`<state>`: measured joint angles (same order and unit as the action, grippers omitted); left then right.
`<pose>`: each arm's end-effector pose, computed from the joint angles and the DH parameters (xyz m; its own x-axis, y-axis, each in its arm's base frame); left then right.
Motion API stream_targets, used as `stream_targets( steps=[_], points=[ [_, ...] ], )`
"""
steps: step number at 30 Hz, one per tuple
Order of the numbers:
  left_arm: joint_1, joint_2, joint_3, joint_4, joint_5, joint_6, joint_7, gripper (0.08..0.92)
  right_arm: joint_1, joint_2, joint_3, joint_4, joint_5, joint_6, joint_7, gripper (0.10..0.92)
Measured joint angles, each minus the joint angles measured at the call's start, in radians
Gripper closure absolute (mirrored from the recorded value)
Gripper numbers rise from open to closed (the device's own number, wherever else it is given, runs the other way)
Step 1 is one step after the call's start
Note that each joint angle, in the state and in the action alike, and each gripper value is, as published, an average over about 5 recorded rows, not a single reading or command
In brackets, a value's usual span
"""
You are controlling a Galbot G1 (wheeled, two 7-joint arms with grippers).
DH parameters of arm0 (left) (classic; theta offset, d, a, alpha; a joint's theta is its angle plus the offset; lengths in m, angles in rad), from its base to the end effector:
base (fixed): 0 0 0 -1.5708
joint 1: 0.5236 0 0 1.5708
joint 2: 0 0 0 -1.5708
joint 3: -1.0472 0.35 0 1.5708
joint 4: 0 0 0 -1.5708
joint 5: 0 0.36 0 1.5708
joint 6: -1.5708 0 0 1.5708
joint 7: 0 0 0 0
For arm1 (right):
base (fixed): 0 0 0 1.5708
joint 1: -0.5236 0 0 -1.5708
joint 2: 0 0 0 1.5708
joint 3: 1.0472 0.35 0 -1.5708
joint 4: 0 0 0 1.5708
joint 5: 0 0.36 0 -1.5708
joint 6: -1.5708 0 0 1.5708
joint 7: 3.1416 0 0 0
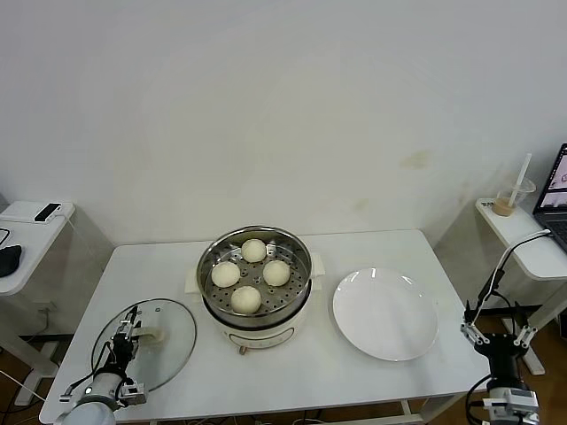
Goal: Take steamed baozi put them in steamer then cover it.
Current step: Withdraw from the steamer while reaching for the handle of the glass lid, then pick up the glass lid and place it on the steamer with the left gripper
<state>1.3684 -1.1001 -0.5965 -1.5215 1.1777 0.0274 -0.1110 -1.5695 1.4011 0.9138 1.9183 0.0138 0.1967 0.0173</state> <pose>0.2405 0.1901 -0.4129 -0.9707 -0.1054 0.2158 0.2252 -0.0872 0.9704 0.1703 -0.1653 -0.3316 -0.9625 0.2516 -0.1014 0.2709 0.9112 -0.3104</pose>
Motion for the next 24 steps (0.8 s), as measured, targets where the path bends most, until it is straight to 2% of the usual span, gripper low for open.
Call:
stream_targets(
  steps=[11, 14, 24],
  points=[
    [0.012, -0.011, -0.003, -0.009, -0.03, -0.003, -0.016, 0.787, -0.007, -0.004, -0.008, 0.01, -0.001, 0.001, -0.001, 0.203],
    [0.024, -0.015, -0.009, -0.025, -0.041, -0.003, -0.025, 0.849, -0.007, -0.007, -0.01, 0.011, 0.0, 0.001, -0.002, 0.203],
    [0.087, -0.012, -0.057, -0.136, -0.067, 0.01, -0.032, 0.862, -0.016, -0.022, -0.03, 0.022, 0.016, -0.003, -0.007, 0.203]
  ],
)
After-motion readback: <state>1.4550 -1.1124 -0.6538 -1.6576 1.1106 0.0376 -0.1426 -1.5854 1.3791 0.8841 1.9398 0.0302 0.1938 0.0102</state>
